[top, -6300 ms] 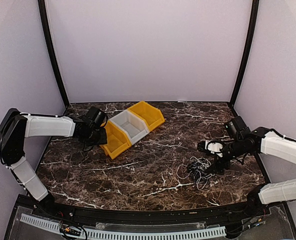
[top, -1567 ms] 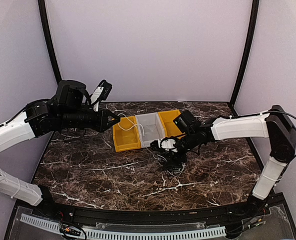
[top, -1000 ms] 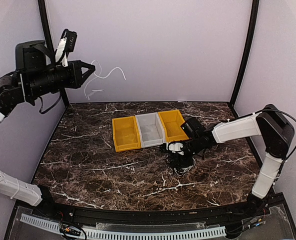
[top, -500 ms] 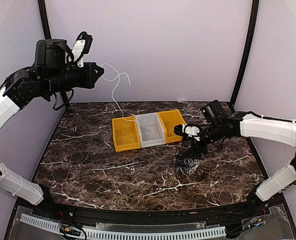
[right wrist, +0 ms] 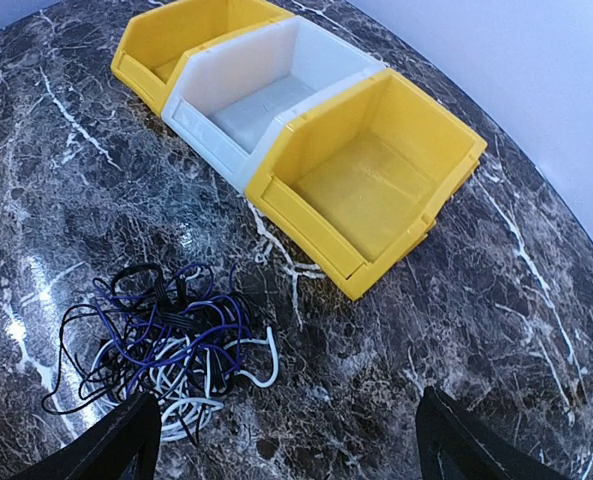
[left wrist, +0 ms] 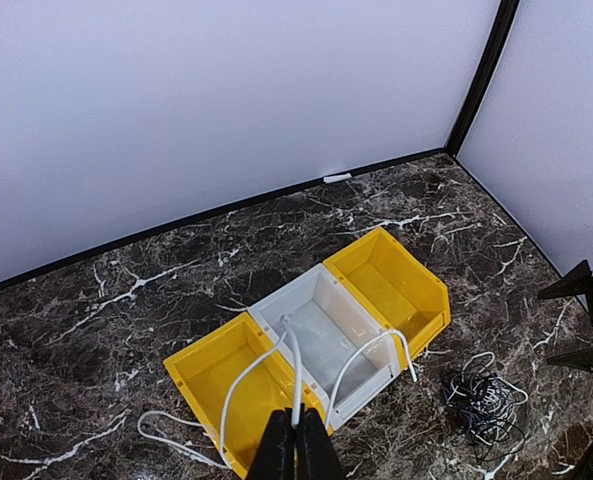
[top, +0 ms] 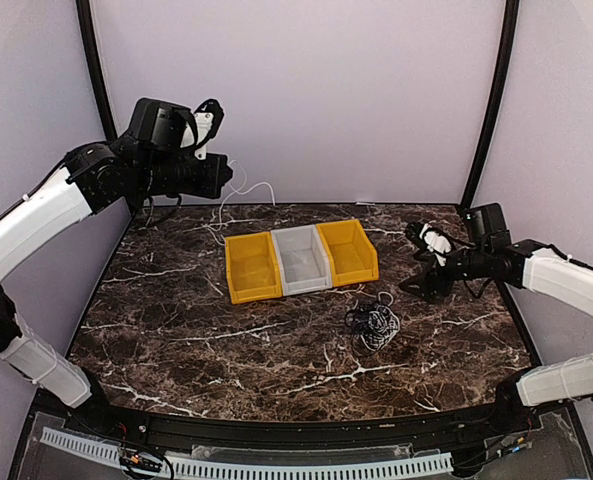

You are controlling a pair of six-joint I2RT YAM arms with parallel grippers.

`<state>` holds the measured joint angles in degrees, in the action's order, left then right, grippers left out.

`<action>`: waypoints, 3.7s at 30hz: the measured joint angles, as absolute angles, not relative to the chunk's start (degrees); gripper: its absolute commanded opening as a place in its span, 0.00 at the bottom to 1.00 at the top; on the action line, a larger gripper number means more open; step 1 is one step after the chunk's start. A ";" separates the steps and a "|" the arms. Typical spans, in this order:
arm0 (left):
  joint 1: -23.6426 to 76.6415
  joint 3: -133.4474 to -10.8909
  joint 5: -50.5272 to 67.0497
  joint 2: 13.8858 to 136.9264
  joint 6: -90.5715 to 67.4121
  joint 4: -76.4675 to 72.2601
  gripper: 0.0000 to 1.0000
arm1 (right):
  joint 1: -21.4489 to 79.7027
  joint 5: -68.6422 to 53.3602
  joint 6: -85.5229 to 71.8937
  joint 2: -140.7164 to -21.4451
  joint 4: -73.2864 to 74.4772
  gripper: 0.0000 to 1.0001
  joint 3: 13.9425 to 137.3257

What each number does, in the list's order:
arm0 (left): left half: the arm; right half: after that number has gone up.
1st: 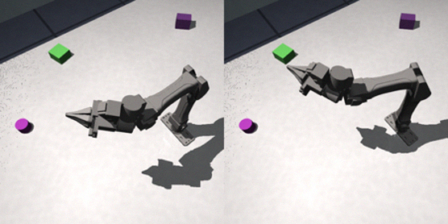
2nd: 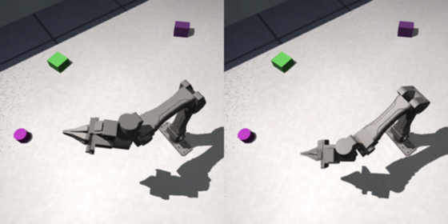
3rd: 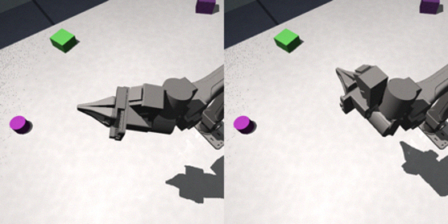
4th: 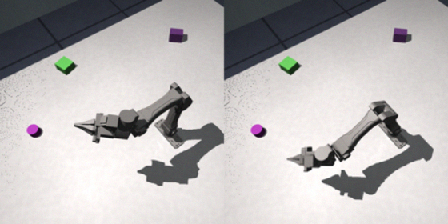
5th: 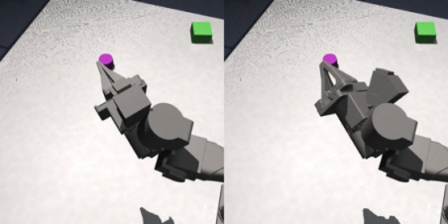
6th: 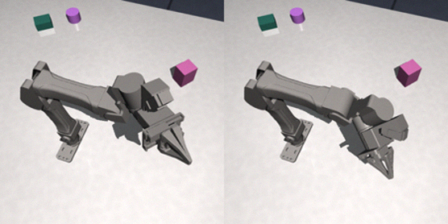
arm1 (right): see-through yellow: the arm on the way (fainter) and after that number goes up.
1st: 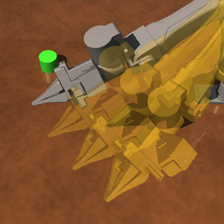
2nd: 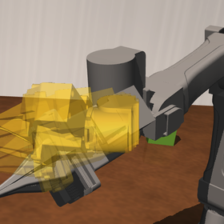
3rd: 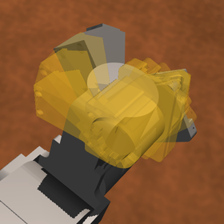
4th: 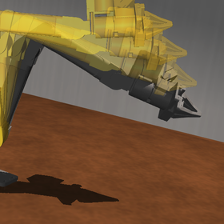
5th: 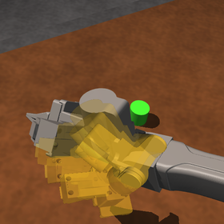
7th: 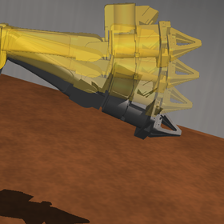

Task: Untangle the cables

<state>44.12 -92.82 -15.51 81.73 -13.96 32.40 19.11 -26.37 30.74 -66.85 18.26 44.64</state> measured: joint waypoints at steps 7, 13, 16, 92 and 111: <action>39.90 -88.53 -13.23 86.11 -14.11 29.47 0.00 | 18.04 -24.88 29.69 -66.85 14.83 0.90 42.17; 37.12 -83.94 -10.79 89.01 -14.13 26.22 0.00 | 18.04 -23.99 29.78 -66.85 12.84 0.90 41.34; 35.66 -82.43 -10.17 90.70 -14.17 24.75 0.00 | 18.04 -23.97 29.87 -66.92 12.82 0.89 41.30; 59.90 -64.84 2.81 99.02 -15.51 -14.15 0.64 | 24.16 -38.33 34.89 -80.97 41.32 0.00 64.49; 62.98 -77.93 4.86 121.95 -14.26 -35.31 0.22 | 27.40 -51.64 37.26 -77.17 55.81 0.00 81.28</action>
<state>62.98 -77.93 4.86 121.95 -14.26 -35.31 27.40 -51.64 37.26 -77.17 55.81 81.28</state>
